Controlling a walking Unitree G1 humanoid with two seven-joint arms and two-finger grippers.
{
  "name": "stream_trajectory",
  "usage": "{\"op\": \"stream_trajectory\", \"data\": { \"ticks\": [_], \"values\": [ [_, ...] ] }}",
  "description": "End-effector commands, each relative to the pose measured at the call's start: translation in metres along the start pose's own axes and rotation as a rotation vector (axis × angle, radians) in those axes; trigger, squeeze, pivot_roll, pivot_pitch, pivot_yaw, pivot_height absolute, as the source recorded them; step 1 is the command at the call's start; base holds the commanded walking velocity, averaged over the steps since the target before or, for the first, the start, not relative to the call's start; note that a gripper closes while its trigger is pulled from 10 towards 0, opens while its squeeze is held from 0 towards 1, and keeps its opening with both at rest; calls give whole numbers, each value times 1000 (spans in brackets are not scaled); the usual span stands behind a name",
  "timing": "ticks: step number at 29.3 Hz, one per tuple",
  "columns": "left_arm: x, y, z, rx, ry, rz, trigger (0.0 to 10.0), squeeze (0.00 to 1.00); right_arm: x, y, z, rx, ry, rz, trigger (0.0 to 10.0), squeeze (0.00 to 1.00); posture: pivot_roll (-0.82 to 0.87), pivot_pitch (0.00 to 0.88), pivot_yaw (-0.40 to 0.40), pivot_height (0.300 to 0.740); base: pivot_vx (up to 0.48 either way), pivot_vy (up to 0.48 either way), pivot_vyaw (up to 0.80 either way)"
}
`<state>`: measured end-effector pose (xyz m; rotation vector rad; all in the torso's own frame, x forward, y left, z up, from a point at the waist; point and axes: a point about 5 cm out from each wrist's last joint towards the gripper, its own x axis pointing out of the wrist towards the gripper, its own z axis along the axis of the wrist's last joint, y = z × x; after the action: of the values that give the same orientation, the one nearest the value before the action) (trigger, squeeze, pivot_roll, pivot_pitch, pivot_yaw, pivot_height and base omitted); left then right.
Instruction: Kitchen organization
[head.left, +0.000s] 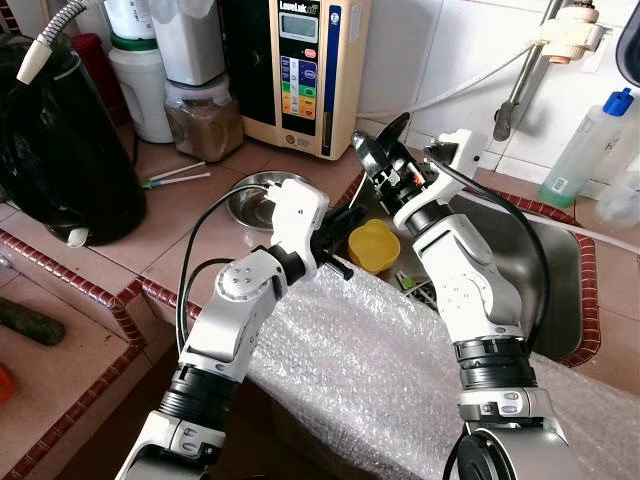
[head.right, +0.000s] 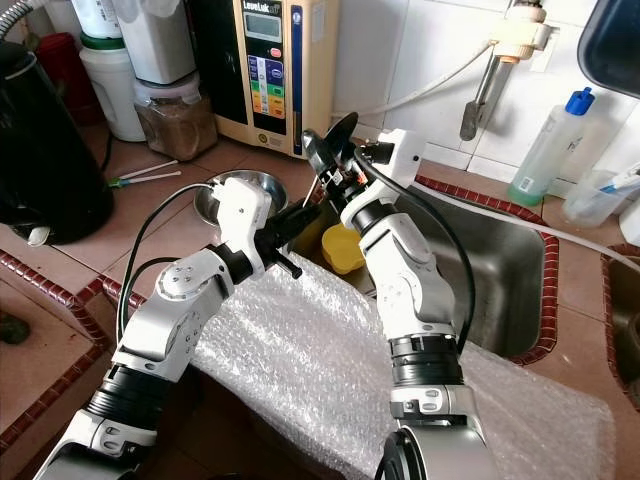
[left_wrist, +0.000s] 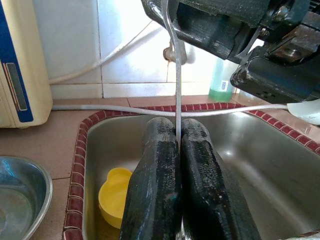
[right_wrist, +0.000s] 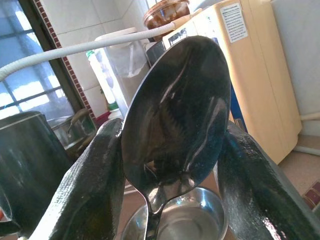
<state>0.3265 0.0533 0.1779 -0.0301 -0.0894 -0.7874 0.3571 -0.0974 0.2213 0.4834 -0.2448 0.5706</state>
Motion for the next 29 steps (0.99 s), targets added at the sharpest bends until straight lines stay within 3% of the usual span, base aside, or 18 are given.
{"op": "stream_trajectory", "data": {
  "ticks": [1, 6, 10, 17, 18, 19, 20, 21, 29],
  "values": [
    [1, -4, 5, 15, -14, -29, 0, 0, 3, -3, 9, -25, -26, -26, 0, 0, 102, 0, -5, 740, 0, 0, 0],
    [1, -4, 5, 19, -14, -34, 0, 0, 3, -6, 7, -46, -12, -52, 0, 0, 100, 0, -3, 740, 0, 0, 0],
    [2, 1, 5, 158, 22, 24, 0, 0, 5, -8, 7, -93, 12, -91, 0, 0, 99, 0, -2, 740, 0, 0, 0],
    [4, 1, 6, 163, 20, 39, 0, 0, 11, 1, 5, -213, 53, -65, 0, 0, 99, 0, -2, 740, 0, 0, 0],
    [5, 0, 6, 161, 14, 38, 0, 0, 11, 5, 2, -209, 60, -39, 10000, 0, 98, 0, -1, 740, 0, 0, 0],
    [5, 0, 6, 165, 14, 39, 0, 0, 11, 6, 1, -210, 63, -34, 10000, 0, 98, 0, -1, 740, 0, 0, 0],
    [5, 0, 7, 160, 7, 38, 0, 0, 10, 5, 0, -209, 66, -35, 10000, 231, 100, 0, -1, 740, 0, 0, 0],
    [5, 0, 7, 155, 3, 41, 0, 0, 9, 3, -2, -209, 71, -47, 10000, 1000, 100, 0, -1, 740, 0, 0, 0],
    [5, 2, 6, 157, 9, 49, 0, 0, 8, 0, -3, -232, 75, -62, 10000, 1000, 97, 0, -1, 740, 0, 0, 0]
  ]
}}
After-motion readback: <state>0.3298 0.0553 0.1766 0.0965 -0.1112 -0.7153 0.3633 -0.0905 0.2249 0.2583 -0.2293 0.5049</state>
